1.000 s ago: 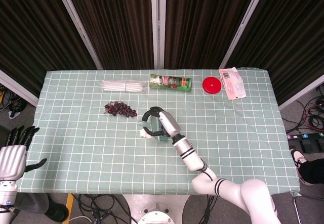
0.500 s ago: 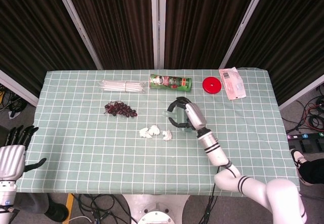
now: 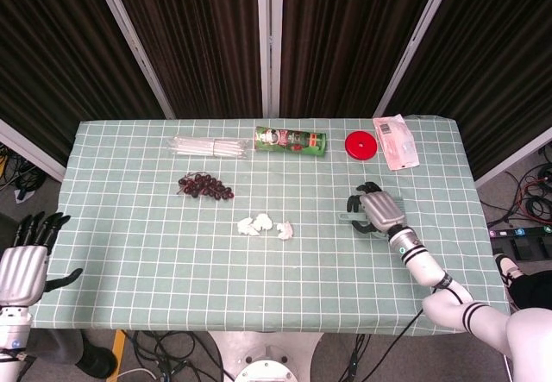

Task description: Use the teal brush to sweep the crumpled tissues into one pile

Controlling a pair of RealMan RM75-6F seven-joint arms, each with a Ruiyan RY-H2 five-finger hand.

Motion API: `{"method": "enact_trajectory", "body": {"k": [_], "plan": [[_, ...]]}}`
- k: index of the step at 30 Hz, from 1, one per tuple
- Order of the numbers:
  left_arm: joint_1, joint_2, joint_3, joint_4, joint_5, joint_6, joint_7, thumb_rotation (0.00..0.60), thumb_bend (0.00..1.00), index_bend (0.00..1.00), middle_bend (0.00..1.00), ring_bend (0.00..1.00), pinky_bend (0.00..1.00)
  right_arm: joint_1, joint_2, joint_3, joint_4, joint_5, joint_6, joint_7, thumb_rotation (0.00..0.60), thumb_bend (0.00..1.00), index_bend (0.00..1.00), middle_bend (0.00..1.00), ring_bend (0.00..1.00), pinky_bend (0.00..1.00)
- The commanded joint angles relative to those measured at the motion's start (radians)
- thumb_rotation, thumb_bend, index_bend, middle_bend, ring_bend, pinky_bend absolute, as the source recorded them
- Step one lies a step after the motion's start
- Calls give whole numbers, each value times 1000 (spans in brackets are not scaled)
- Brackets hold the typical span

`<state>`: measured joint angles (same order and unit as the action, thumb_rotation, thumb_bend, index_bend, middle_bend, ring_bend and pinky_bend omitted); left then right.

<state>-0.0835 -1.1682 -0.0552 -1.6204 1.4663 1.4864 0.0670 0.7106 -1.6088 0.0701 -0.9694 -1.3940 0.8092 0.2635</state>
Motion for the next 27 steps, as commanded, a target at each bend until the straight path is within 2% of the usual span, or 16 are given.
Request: {"method": "enact_trajectory", "body": {"k": [1,4,7,12,18,23,27], "plan": [[0,0,0,1,-1,0,0,600,104,135,123,58,41,-10,30,-11,-52,28,-20,-66,600,343,100,222,0,0],[-1,-1,1,3,1,-1,-3,600,104,135,123,58,41,-28,69,-1,-111,39,8,-85,600,333,19,171,0,0],[-1,-4,1,8,4,1,-9,600,103,135,123,58,41,-66,135,8,-194,34,82,-89,600,333,8,163,0,0],[-2,-8,5,20,10,0,-19,600,104,135,123,58,41,-189,271,9,-342,6,316,-149,600,336,13,214,24,77],[-6,-17,8,28,13,-7,-17,600,103,135,123,58,41,-372,401,-34,-508,3,548,-227,600,327,25,194,1,82],[-11,-23,10,23,16,-16,-9,600,103,135,123,58,41,-496,456,-70,-593,-13,688,-231,600,327,26,183,0,76],[-16,-28,10,21,17,-21,-6,600,103,135,124,58,41,-548,475,-82,-624,-33,740,-234,600,327,29,184,0,69]]}}
